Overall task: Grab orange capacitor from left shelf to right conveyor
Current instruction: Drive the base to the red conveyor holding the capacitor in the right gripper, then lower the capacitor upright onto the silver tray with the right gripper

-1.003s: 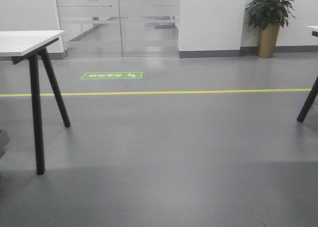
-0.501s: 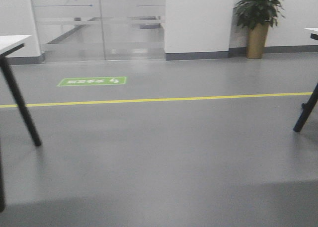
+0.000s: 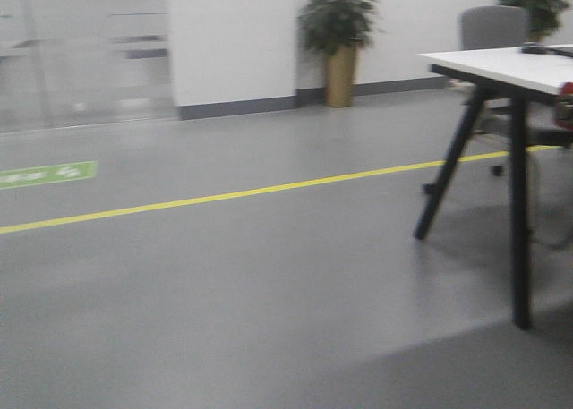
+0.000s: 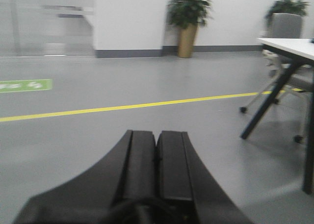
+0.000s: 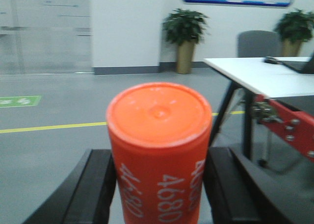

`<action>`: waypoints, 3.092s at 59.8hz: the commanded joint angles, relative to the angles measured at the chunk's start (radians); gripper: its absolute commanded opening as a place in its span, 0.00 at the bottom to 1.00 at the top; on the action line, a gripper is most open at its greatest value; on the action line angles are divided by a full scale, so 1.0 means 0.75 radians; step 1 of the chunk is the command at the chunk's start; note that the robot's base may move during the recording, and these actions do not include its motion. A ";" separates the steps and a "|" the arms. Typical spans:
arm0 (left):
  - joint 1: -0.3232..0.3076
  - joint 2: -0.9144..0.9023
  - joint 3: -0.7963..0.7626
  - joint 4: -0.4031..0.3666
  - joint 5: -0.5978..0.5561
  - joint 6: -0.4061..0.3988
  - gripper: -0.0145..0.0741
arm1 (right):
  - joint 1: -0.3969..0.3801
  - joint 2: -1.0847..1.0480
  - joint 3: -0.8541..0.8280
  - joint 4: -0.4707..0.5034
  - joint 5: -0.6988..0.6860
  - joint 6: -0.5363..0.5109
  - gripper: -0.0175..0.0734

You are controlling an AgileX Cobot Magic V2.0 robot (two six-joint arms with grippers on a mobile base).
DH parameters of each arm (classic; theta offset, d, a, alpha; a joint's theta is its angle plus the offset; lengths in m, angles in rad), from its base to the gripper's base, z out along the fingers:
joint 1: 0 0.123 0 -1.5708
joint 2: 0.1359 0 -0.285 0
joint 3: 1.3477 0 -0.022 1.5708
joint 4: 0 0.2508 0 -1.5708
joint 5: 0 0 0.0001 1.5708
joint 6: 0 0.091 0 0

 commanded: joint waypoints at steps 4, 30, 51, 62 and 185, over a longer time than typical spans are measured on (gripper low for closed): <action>0.002 -0.026 -0.007 0.000 -0.110 0.001 0.05 | 0.000 0.014 -0.038 -0.017 -0.130 -0.006 0.37; 0.002 -0.026 -0.007 0.000 -0.110 0.001 0.05 | 0.000 0.014 -0.038 -0.017 -0.130 -0.006 0.37; 0.002 -0.026 -0.007 0.000 -0.110 0.001 0.05 | 0.000 0.014 -0.038 -0.017 -0.130 -0.006 0.37; 0.002 -0.026 -0.007 0.000 -0.110 0.001 0.05 | 0.000 0.014 -0.038 -0.017 -0.130 -0.006 0.37; 0.002 -0.026 -0.007 0.000 -0.110 0.001 0.05 | 0.143 0.649 -0.401 -0.036 -0.430 -0.006 0.37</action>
